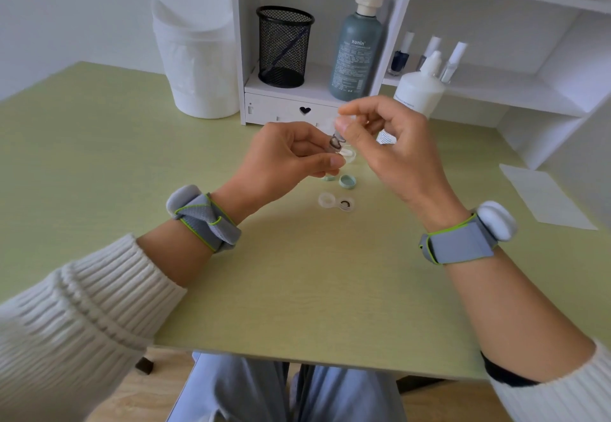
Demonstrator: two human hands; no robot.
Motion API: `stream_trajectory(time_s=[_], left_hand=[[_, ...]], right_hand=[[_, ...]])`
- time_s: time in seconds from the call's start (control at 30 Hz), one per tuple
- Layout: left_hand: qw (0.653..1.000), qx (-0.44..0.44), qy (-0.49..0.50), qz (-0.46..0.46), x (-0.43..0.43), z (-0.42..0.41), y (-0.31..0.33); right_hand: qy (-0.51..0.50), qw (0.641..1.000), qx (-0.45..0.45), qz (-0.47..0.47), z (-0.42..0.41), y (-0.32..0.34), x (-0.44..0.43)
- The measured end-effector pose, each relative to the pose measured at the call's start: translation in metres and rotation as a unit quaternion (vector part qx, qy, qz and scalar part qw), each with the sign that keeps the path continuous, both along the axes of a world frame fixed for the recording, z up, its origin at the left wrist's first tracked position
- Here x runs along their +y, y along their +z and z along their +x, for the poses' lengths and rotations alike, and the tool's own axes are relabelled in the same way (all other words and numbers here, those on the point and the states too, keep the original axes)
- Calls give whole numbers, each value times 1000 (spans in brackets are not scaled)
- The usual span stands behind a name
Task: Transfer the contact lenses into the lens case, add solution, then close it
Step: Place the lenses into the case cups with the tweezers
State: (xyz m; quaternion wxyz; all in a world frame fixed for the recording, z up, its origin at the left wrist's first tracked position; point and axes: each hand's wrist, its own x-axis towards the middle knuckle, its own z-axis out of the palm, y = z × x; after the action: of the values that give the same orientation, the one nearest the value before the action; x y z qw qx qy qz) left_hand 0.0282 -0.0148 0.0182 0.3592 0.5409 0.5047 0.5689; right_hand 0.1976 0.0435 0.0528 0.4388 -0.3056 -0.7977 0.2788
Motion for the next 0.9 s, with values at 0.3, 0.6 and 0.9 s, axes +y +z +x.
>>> stream_trajectory(time_s=[0.3,0.6,0.9], left_hand=[[1000,-8,0,1,-1,1,1],[1000,-4,-2,1,-2,2,1],[1000,4,0,2,-2,2,1]], right_hand=[[12,1000,-12,14,1,1,2],[20,1000,-10,4,2,3,1],[2,999,-25,29,0,1,0]])
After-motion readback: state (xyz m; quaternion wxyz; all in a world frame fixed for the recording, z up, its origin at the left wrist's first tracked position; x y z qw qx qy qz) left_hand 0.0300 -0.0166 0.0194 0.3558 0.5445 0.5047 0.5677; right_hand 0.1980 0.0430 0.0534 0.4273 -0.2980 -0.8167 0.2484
